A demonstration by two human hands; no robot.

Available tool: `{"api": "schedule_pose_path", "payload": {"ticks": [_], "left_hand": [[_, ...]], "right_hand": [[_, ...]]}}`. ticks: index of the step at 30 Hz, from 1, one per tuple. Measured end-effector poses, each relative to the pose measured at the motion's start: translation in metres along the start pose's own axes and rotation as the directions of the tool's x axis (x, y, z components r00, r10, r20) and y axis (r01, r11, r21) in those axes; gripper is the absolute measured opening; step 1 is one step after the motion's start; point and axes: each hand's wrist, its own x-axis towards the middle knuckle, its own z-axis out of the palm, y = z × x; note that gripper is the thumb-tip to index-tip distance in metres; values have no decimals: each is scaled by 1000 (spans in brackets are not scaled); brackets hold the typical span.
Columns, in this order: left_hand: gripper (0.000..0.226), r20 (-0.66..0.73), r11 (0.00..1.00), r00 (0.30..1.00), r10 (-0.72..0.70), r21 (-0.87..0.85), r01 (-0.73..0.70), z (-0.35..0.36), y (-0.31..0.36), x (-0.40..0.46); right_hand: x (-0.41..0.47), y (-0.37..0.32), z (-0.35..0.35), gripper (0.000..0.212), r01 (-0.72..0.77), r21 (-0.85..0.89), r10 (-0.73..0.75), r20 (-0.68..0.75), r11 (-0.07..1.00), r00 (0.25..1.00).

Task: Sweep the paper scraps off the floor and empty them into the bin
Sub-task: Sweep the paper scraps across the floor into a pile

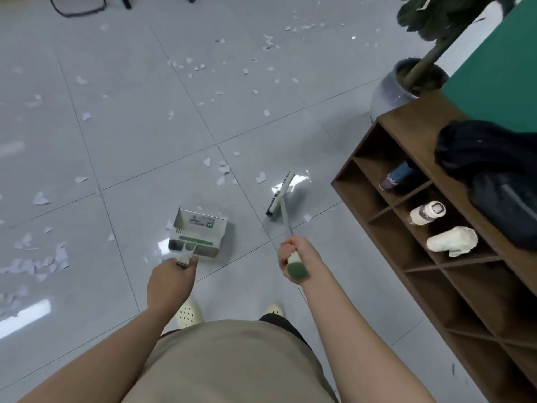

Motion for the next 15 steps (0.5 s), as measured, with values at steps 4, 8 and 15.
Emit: {"api": "schedule_pose_path", "payload": {"ticks": [4, 8, 15], "left_hand": [[61, 14, 999, 1000, 23, -26, -23, 18, 27, -3], [63, 76, 995, 992, 102, 3, -103, 34, 61, -4], [53, 196, 965, 951, 239, 61, -255, 62, 113, 19]], "right_hand": [[-19, -17, -11, 21, 70, -94, -79, -94, 993, 992], [-32, -44, -50, 21, 90, -234, -145, -233, 968, 962], [-42, -67, -101, 21, 39, -245, -138, -402, 969, 905]]}}
